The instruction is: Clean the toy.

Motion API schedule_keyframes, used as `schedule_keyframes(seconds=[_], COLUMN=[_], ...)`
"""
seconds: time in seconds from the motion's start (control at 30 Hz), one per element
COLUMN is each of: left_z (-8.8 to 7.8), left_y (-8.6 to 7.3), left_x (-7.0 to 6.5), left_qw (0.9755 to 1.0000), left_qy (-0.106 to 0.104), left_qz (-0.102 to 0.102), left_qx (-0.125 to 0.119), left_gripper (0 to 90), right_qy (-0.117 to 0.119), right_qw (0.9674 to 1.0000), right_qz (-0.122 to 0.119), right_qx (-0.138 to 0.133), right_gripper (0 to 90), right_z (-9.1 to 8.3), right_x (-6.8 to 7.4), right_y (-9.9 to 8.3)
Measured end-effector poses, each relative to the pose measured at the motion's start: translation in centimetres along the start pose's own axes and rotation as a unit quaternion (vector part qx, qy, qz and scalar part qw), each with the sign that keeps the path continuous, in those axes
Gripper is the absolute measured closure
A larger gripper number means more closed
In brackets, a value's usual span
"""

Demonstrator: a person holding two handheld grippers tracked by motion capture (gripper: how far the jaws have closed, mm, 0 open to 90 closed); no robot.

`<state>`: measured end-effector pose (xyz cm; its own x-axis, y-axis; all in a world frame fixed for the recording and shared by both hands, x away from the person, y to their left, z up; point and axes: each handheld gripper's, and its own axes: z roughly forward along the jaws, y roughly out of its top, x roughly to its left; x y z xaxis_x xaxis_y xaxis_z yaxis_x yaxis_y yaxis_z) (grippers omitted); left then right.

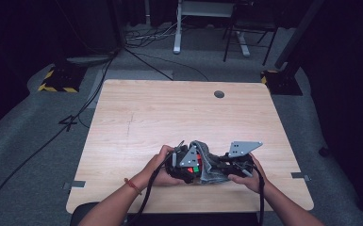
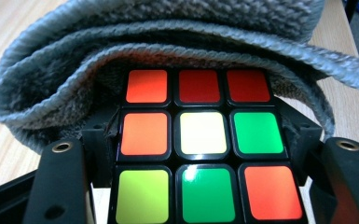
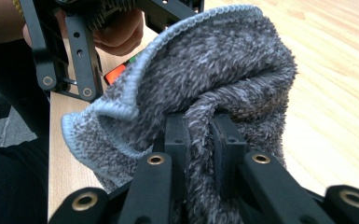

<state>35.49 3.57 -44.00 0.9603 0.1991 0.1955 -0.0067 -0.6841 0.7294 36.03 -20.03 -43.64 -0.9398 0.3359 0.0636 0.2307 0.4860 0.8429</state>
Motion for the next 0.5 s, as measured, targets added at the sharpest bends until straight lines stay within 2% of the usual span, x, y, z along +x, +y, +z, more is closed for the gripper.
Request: schedule_keyframes(seconds=[0.1,0.2,0.3,0.33,0.43,0.5], left_z=[-0.6,-1.1,-1.6,-1.7,-1.7,-1.7], left_y=[0.2,0.5,0.6,0.6,0.5,0.3], left_x=[0.0,0.0,-0.1,-0.1,-0.1,0.1], left_qw=[0.9998,0.9992,0.9981,0.9978,0.9970,0.9962], left_qy=[0.001,0.000,-0.004,-0.009,-0.018,-0.029], left_qz=[0.000,0.001,-0.001,0.000,-0.003,-0.011], left_qx=[-0.019,-0.040,-0.061,-0.066,-0.075,-0.082], left_gripper=[33.1,33.1,33.1,33.1,33.0,32.9], right_qy=[-0.002,-0.003,0.009,0.022,0.047,0.053], right_qw=[1.0000,0.9997,0.9988,0.9984,0.9978,0.9976], right_qz=[0.003,0.012,0.021,0.024,0.027,0.031], right_qx=[0.004,0.023,0.043,0.046,0.037,0.032], right_gripper=[79.0,78.7,78.3,78.3,78.1,78.4], right_z=[0.1,0.7,1.5,1.8,2.1,2.0], right_x=[-0.5,-1.0,-1.4,-1.5,-1.3,-1.3], right_y=[-0.2,-0.8,-1.4,-1.5,-1.6,-1.5])
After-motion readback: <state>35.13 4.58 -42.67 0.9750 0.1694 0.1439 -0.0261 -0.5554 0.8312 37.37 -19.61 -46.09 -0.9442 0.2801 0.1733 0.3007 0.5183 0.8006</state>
